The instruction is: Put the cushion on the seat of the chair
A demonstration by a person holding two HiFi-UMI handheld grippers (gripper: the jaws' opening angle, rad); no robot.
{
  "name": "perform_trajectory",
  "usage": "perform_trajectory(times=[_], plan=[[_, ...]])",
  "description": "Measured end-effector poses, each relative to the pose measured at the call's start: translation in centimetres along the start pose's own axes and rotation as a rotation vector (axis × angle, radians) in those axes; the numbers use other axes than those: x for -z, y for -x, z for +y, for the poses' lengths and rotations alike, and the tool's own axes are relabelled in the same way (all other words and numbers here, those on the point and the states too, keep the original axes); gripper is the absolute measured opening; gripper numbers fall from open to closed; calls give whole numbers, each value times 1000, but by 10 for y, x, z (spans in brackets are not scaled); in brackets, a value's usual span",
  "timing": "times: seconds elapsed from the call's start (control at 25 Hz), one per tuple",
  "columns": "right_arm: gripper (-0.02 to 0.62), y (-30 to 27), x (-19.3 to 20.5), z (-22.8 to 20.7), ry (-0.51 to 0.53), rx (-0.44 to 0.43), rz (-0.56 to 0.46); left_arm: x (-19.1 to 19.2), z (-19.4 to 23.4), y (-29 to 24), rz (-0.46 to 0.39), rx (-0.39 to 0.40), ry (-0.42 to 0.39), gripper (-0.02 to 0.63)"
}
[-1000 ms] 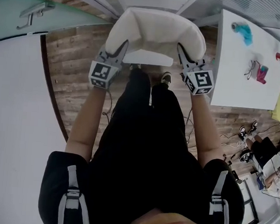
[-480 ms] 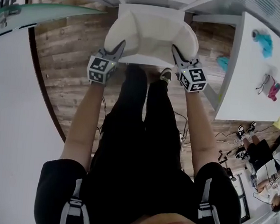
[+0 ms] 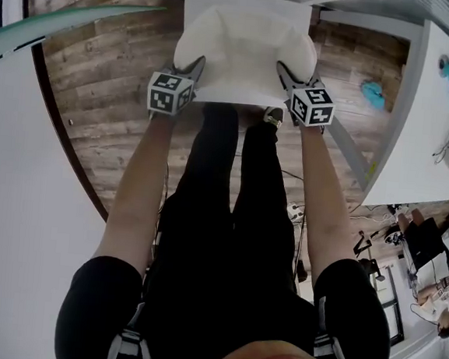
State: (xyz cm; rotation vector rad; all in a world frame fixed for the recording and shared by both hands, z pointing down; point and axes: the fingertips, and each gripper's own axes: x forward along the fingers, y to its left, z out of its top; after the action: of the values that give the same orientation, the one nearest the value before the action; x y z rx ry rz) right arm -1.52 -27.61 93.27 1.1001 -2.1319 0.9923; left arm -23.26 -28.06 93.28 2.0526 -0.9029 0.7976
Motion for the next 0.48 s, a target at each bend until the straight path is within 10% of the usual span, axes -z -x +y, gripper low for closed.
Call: perform_trajectory(times=[0.48], plan=[[215, -55, 40, -42, -55, 70, 162, 30, 39, -50, 122, -30, 12, 121]])
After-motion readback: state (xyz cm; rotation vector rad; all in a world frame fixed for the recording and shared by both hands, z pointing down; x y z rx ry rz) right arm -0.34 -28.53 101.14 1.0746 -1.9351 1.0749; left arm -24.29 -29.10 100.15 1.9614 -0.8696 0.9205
